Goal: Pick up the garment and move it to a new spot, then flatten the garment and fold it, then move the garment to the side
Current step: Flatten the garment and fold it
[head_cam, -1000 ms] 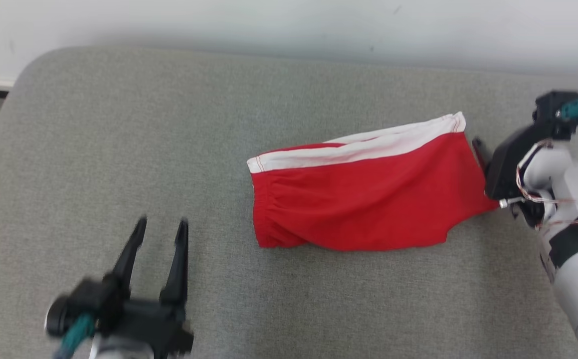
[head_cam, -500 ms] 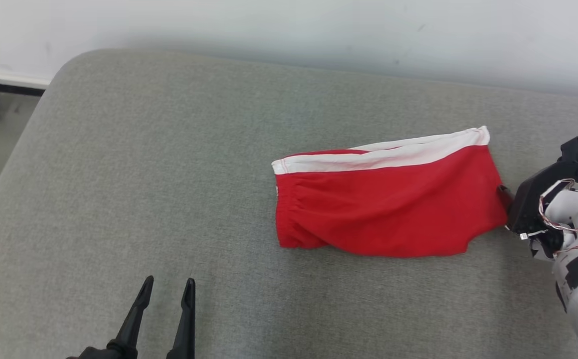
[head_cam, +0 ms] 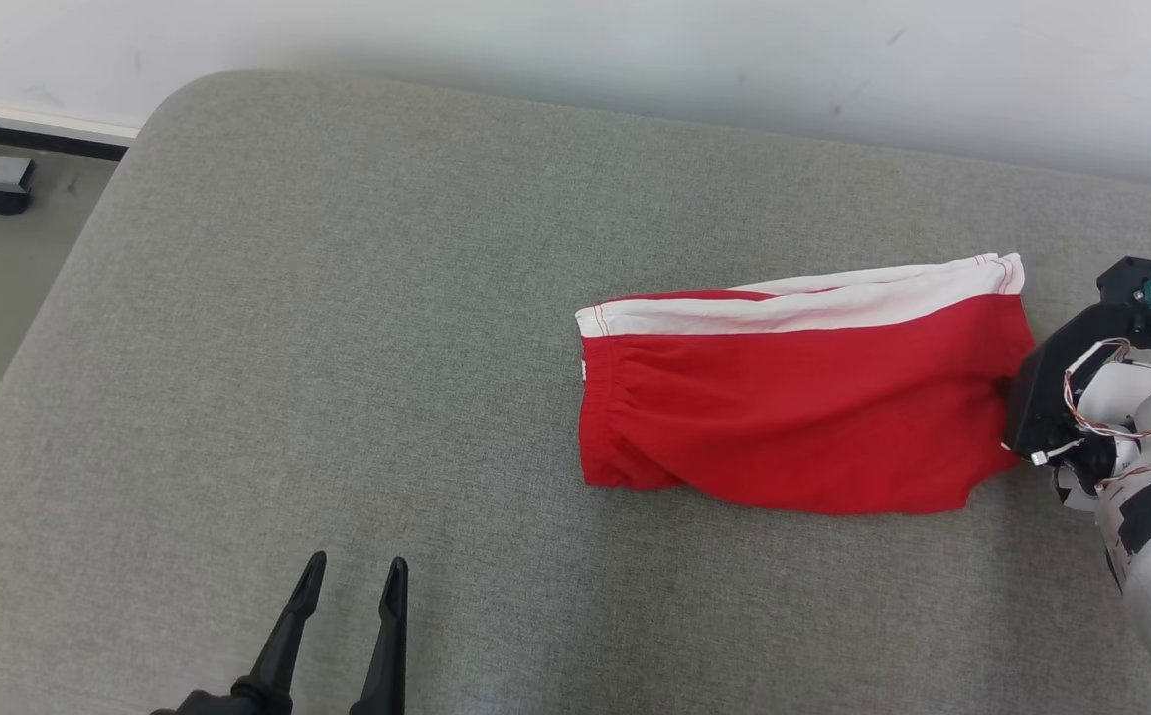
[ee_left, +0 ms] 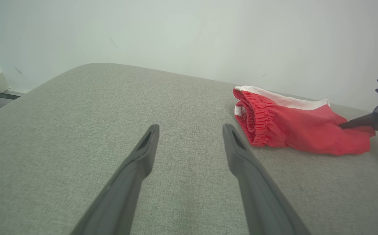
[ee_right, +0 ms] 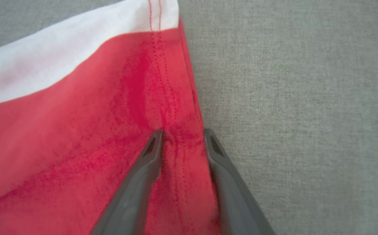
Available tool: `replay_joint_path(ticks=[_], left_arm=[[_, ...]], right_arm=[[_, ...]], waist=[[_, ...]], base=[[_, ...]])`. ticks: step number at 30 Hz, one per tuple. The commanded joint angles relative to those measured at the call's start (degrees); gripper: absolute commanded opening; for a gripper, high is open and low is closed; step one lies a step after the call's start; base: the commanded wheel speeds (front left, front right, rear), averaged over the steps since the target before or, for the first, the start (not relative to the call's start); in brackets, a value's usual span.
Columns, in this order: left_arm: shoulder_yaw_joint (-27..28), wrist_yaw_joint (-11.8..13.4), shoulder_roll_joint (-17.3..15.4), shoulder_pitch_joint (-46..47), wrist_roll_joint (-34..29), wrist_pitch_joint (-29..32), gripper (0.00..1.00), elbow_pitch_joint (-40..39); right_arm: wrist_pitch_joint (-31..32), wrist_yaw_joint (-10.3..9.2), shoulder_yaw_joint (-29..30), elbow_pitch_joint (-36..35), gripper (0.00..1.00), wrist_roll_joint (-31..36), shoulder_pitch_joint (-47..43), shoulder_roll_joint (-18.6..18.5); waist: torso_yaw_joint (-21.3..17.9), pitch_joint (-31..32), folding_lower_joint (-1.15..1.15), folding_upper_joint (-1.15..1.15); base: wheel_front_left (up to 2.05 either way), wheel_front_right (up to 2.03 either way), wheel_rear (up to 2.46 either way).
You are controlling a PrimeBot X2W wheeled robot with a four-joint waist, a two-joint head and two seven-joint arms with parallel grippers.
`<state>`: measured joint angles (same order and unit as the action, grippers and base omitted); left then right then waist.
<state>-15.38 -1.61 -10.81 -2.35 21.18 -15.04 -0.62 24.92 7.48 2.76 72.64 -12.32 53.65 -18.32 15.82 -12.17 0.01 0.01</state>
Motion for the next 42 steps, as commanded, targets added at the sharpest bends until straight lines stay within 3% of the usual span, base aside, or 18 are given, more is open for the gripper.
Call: replay_joint_path(ticks=[1, 14, 27, 33, 42], left_arm=[[-0.11, -0.27, 0.22, 0.14, 0.10, -0.16, 1.00, 0.27], [-0.12, -0.65, -0.01, 0.10, 0.91, -0.15, 1.00, 2.23], [-0.12, 0.09, 0.19, -1.39, 1.90, 0.23, 1.00, 3.44], [-0.50, 0.14, 0.24, -1.66, 2.30, 0.45, 1.00, 4.03], [-0.59, 0.23, -0.20, -2.78, 3.15, 0.77, 1.00, 4.32]], right_arm=[[0.51, 0.00, 0.46, 1.69, 0.00, 1.32, -2.56, 0.37], [-7.69, -0.12, 6.44, 1.04, 0.00, 8.39, -3.41, 0.17], [-15.06, -0.07, 12.06, -5.06, 0.00, 16.21, -9.46, -2.44], [-15.28, -0.07, 11.97, -9.88, 0.00, 19.40, -10.74, 2.17], [-12.35, -0.07, 2.66, -16.03, 0.00, 17.77, -11.22, 12.84]], waist=[[-0.06, -0.06, -0.01, -0.01], [-2.66, 2.61, -0.01, -0.01], [-7.08, 8.16, -0.01, -0.01], [-7.02, 9.69, -0.01, -0.01], [-5.29, 11.59, -0.01, -0.01]], base=[[0.00, 0.00, 0.00], [0.00, 0.00, 0.00], [0.00, 0.00, 0.00], [0.00, 0.00, 0.00], [0.00, 0.00, 0.00]])
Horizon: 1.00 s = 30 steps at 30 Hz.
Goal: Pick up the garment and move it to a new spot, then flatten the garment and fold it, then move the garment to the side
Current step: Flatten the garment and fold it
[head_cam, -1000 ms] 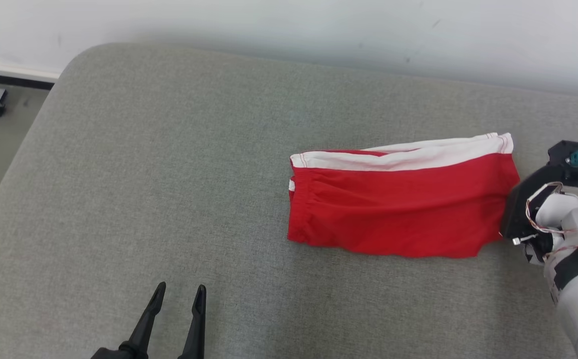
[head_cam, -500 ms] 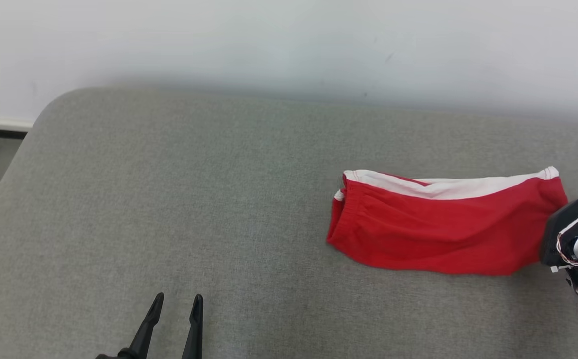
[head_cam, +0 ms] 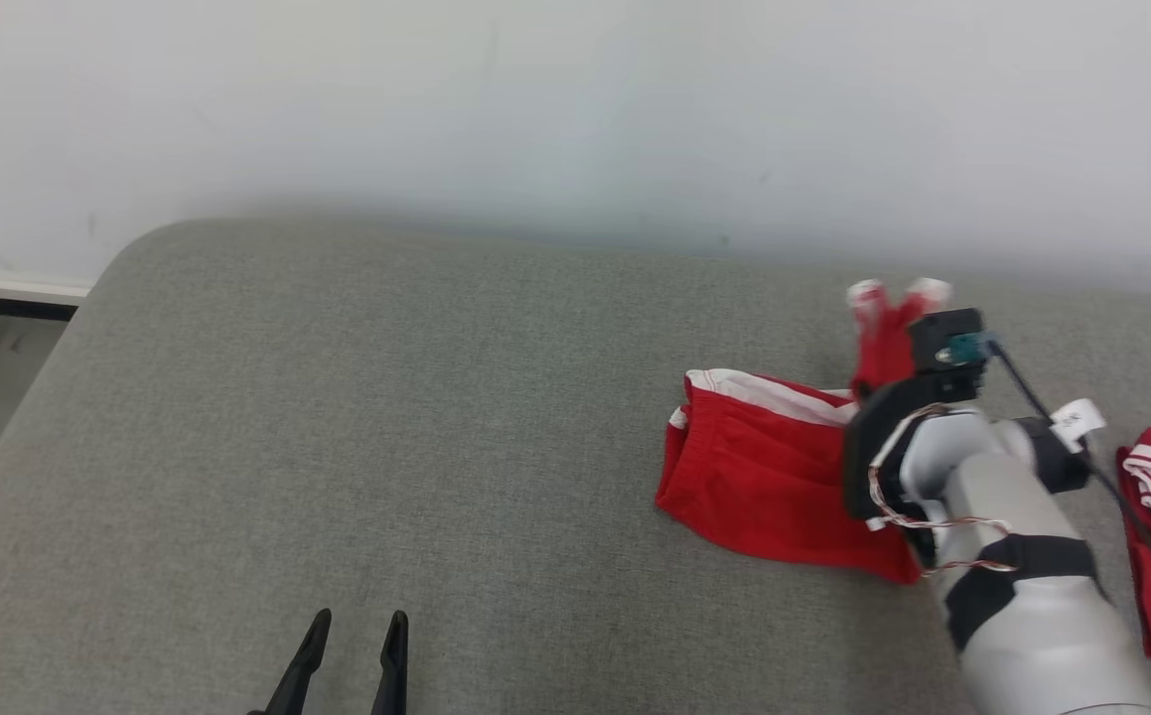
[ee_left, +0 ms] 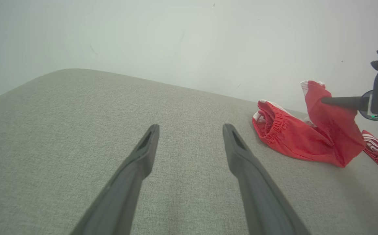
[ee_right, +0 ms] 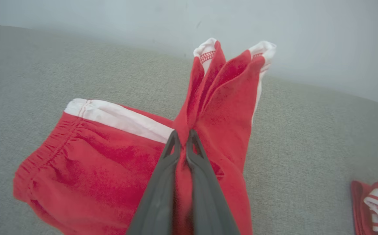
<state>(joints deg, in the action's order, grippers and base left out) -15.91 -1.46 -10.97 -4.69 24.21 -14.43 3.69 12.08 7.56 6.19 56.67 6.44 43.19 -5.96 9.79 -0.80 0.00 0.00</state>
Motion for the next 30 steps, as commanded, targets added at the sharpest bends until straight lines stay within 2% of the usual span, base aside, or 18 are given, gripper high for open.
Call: replay_joint_path(ticks=[1, 7, 13, 17, 18, 19, 26, 30], left_arm=[[-0.20, 0.03, 0.01, -0.36, 0.16, 0.14, 1.00, -0.04], [-1.42, -0.48, 0.42, 0.70, 0.06, 0.43, 1.00, 0.29], [-1.72, -0.66, 0.40, 1.09, 0.37, 0.38, 1.00, 0.86], [-1.61, -0.66, 0.28, 0.90, 0.52, 0.24, 1.00, 1.02], [-1.62, -0.66, 0.24, 0.85, 0.52, 0.22, 1.00, 1.02], [-1.63, -0.62, 0.22, 0.80, 0.53, 0.18, 1.00, 1.03], [-1.30, -0.07, -0.15, -0.32, 0.94, 0.05, 1.00, 0.80], [-1.26, 0.27, -0.27, -1.24, 1.28, -0.04, 1.00, 0.38]], right_arm=[[0.91, -0.16, -1.84, -0.46, 0.00, -1.79, -0.71, 1.21], [2.44, -0.16, -5.61, -0.03, 0.00, -5.72, -1.27, 3.09], [2.58, -0.15, -15.45, 0.05, 0.00, -15.46, -2.13, 3.07], [1.92, -0.15, -16.82, 0.23, 0.00, -17.15, -2.23, 3.06], [1.62, -0.15, -17.10, 0.19, 0.40, -17.92, -2.17, 3.09], [1.60, -0.15, -17.34, 0.34, 0.98, -19.00, -2.24, 3.10], [1.11, -0.15, -20.20, -4.38, 1.00, -30.57, -2.48, 3.10], [-1.75, -0.15, -17.03, -6.26, 1.00, -27.42, -2.98, 2.06]], waist=[[1.09, 0.15, 0.00, 0.00], [4.03, -0.88, 0.00, 0.00], [6.86, -1.35, 0.00, 0.00], [7.38, -1.26, 0.00, 0.00], [7.49, -1.21, 0.00, 0.00], [7.55, -1.11, 0.00, 0.00], [6.02, 0.36, 0.00, 0.00], [4.37, 1.28, 0.00, 0.00]], base=[[0.00, 0.00, 0.00], [0.00, 0.00, 0.00], [0.00, 0.00, 0.00], [0.00, 0.00, 0.00], [0.00, 0.00, 0.00], [0.00, 0.00, 0.00], [0.00, 0.00, 0.00], [0.00, 0.00, 0.00]])
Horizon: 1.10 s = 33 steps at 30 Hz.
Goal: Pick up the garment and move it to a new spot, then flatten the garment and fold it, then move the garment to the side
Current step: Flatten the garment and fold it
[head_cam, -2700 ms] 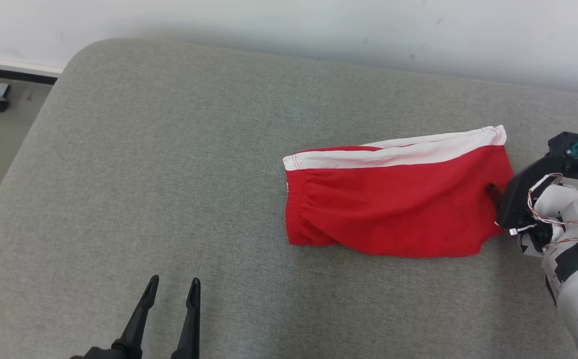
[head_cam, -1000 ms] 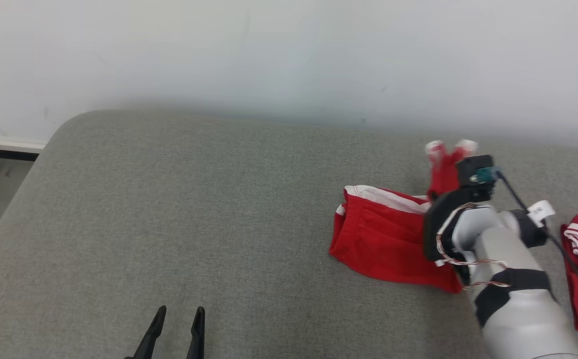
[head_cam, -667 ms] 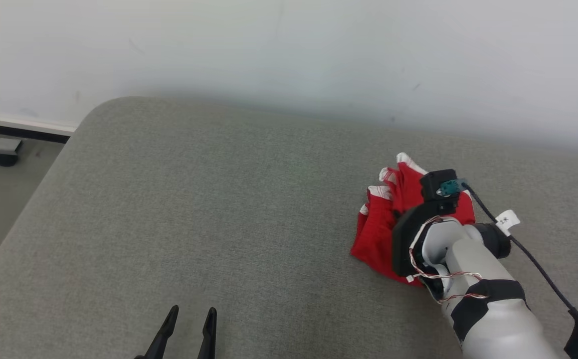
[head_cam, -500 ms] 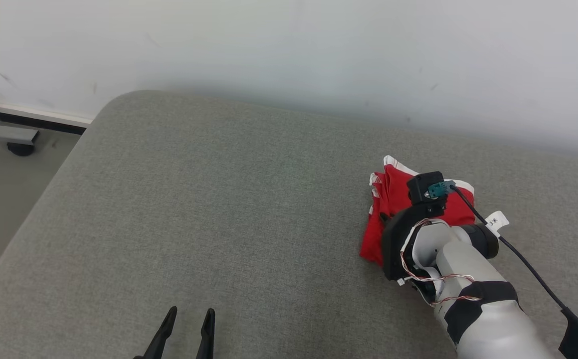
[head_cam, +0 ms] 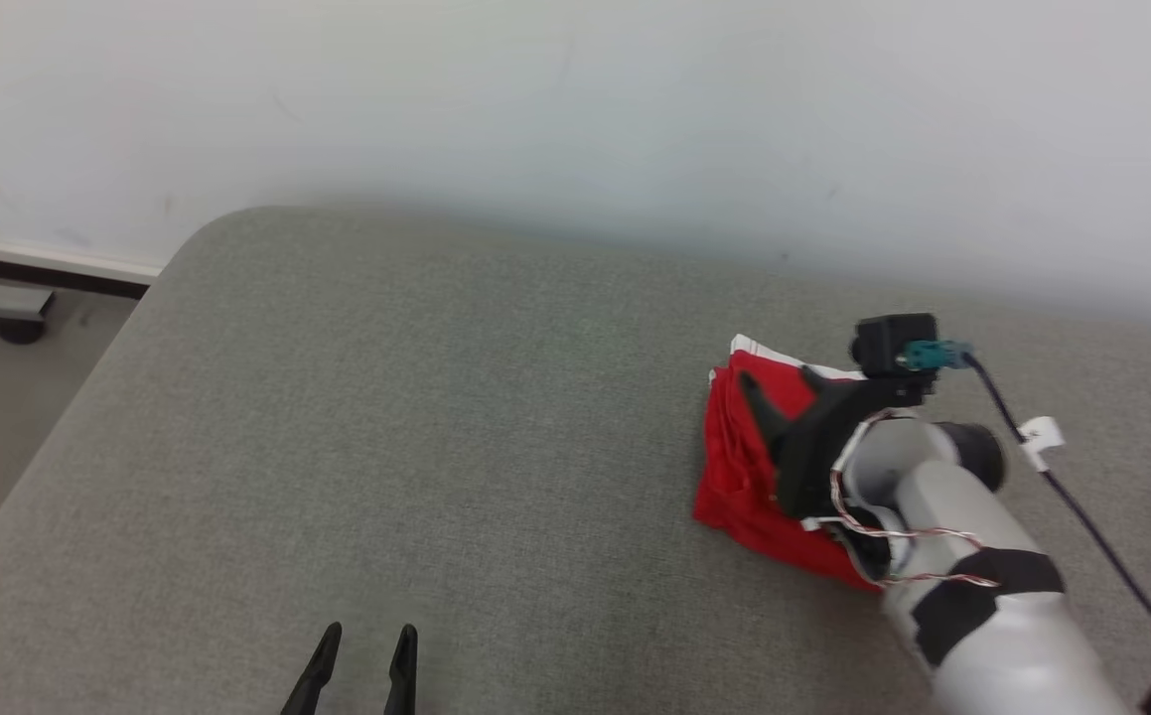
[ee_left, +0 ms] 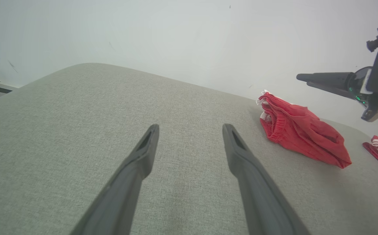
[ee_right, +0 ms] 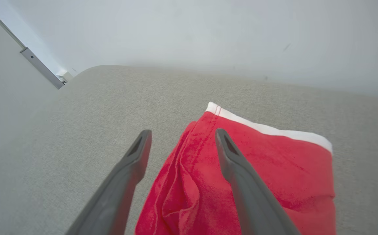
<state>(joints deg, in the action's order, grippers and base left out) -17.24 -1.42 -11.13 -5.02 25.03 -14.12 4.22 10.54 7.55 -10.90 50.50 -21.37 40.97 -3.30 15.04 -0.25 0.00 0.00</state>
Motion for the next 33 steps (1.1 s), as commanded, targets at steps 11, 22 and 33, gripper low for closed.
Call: replay_joint_path(ticks=[11, 22, 33], left_arm=[[-1.10, -0.20, 0.61, 0.15, 0.72, -0.41, 1.00, -0.07], [-1.40, -0.35, 0.82, 0.81, 1.17, -0.62, 1.00, 1.28], [-0.33, 0.62, 0.49, -0.59, 1.27, -0.83, 1.00, 1.35]], right_arm=[[-2.47, -0.14, 8.01, 0.22, 0.00, 17.91, -7.40, -1.72], [-0.27, -0.14, -8.94, -2.46, 0.00, 11.36, -10.36, 0.49], [0.43, -0.14, -16.87, -12.01, 1.00, 0.96, -13.82, 0.36]], waist=[[-1.14, -0.33, 0.00, 0.00], [2.67, -0.80, 0.00, 0.00], [0.49, 1.53, 0.00, 0.00]], base=[[0.00, 0.00, 0.00], [0.00, 0.00, 0.00], [0.00, 0.00, 0.00]])
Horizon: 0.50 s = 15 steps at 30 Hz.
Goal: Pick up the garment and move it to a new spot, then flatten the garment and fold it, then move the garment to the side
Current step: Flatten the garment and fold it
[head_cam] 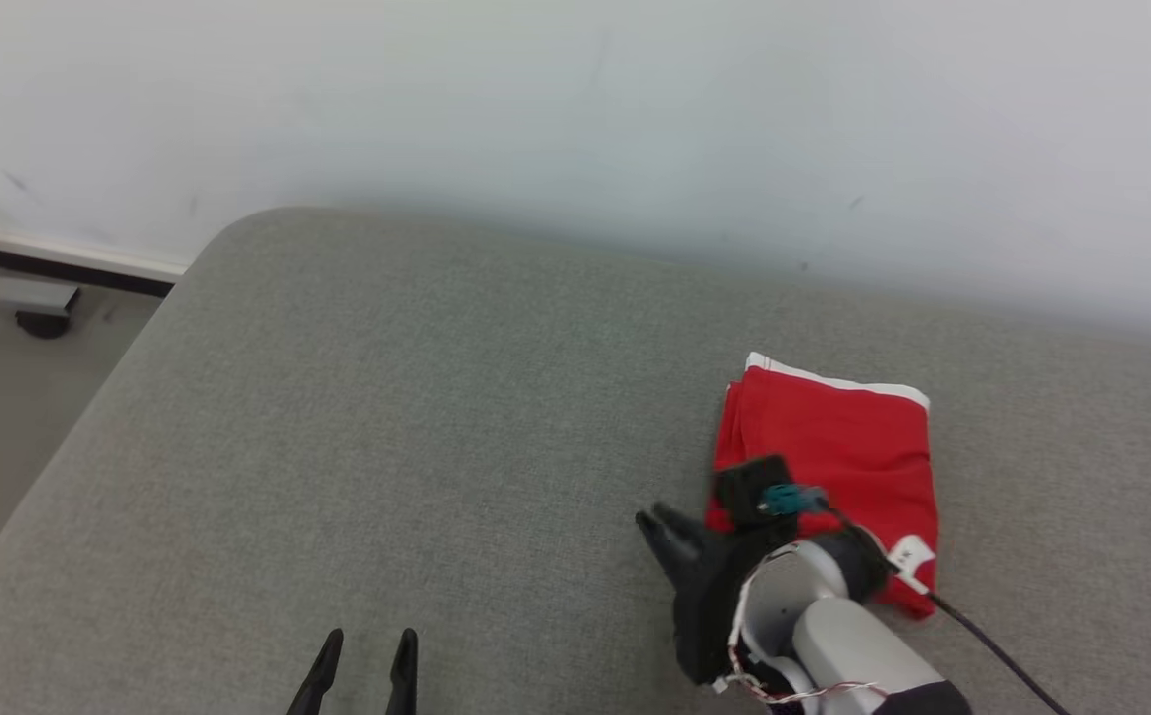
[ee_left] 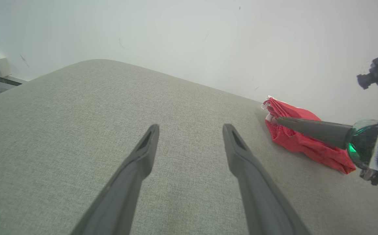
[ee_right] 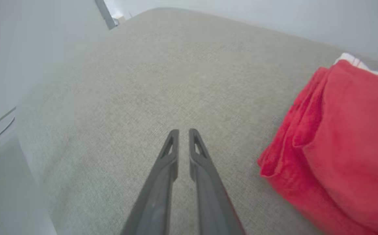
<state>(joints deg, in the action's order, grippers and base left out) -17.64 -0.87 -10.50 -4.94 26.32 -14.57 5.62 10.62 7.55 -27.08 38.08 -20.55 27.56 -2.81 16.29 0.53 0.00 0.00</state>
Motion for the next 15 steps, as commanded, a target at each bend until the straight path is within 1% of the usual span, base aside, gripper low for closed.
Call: replay_joint_path(ticks=[1, 5, 9, 13, 15], left_arm=[[0.28, 0.36, -0.18, -0.95, 0.01, -0.40, 1.00, 0.02], [1.55, 1.45, -0.23, -1.32, -0.37, -0.50, 1.00, -0.09], [3.98, 2.81, -0.17, -1.60, -1.02, -0.60, 1.00, -0.25], [6.83, 3.25, 0.14, -2.15, -0.85, -0.57, 1.00, -0.57], [8.37, 3.19, 0.48, -2.56, -1.00, -0.58, 1.00, -0.78]], right_arm=[[-0.70, -0.14, 0.59, -0.39, 1.00, 0.50, -1.16, -0.14], [-4.74, -0.14, 6.88, -4.70, 1.00, 3.15, -4.92, -0.06], [-8.26, -0.14, 14.82, -11.03, 1.00, 6.80, -10.64, -0.08], [-11.27, -0.14, 22.15, -18.89, 1.00, 8.33, -16.78, -0.07], [-12.92, -0.13, 23.52, -22.66, 1.00, 8.54, -19.38, 0.01]], waist=[[-1.34, 1.21, 0.00, 0.00], [-4.22, 2.96, 0.00, 0.00], [-7.70, 4.38, 0.00, 0.00], [-11.02, 5.22, 0.00, 0.00], [-12.41, 5.42, 0.00, 0.00]], base=[[0.00, 0.00, 0.00], [0.00, 0.00, 0.00], [0.00, 0.00, 0.00], [0.00, 0.00, 0.00], [0.00, 0.00, 0.00]])
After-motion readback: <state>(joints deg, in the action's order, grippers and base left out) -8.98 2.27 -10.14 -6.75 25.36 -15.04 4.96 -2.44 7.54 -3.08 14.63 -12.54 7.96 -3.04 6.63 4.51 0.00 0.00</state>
